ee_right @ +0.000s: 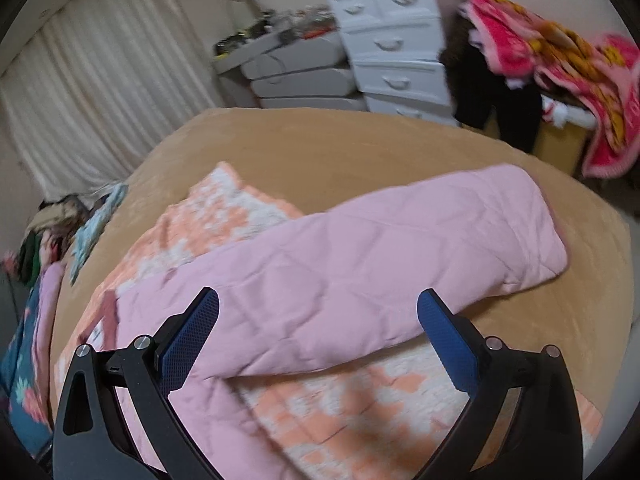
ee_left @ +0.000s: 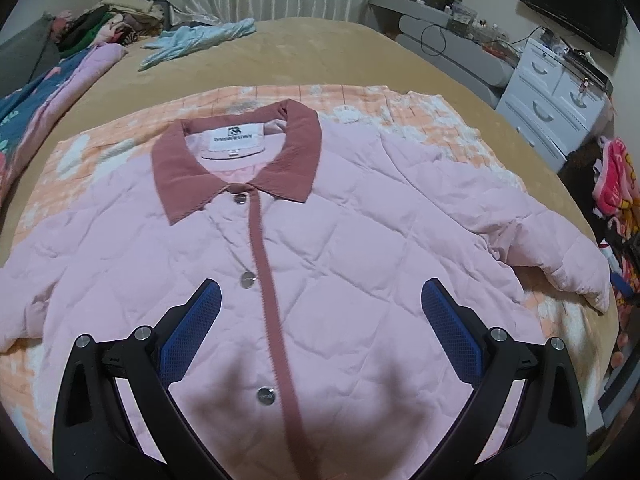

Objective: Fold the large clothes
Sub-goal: 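Lift the sleeve cuff up off the blanket with the right tool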

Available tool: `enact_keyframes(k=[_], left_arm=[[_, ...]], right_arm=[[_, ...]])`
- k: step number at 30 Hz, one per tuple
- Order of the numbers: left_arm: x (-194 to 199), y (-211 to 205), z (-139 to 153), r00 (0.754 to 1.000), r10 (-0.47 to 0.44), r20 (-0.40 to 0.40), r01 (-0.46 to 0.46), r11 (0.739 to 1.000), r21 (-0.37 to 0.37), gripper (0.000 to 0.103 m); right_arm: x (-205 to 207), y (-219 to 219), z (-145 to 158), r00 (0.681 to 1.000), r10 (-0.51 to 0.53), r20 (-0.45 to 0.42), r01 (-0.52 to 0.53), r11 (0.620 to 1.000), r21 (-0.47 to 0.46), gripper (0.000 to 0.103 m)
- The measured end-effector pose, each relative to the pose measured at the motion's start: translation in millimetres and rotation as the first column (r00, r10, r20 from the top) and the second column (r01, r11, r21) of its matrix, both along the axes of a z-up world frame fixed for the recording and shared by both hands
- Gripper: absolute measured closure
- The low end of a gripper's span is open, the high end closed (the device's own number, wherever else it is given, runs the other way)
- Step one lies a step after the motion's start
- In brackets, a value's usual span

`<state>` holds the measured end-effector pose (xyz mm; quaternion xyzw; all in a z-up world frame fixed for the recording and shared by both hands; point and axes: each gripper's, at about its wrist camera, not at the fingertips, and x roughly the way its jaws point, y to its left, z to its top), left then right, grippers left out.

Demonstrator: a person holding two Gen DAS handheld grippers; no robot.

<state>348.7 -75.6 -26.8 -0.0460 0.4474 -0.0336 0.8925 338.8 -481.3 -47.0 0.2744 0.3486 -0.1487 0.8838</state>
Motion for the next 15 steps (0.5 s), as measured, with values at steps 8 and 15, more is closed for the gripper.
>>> enact_keyframes(k=[8, 15], left_arm=[[18.0, -15.7, -15.6, 1.000, 0.010, -0.022, -0.010, 1.000, 0.011, 0.009], [34.3, -13.7, -27.3, 0.998, 0.037, -0.054, -0.037, 0.999, 0.010, 0.009]], right_arm=[[-3.1, -42.4, -38.0, 0.991, -0.131, -0.029, 0.134, 0.973, 0.188, 0.004], [-5.4, -69.0, -69.3, 0.973, -0.222, -0.061, 0.229, 0.908, 0.350, 0.004]])
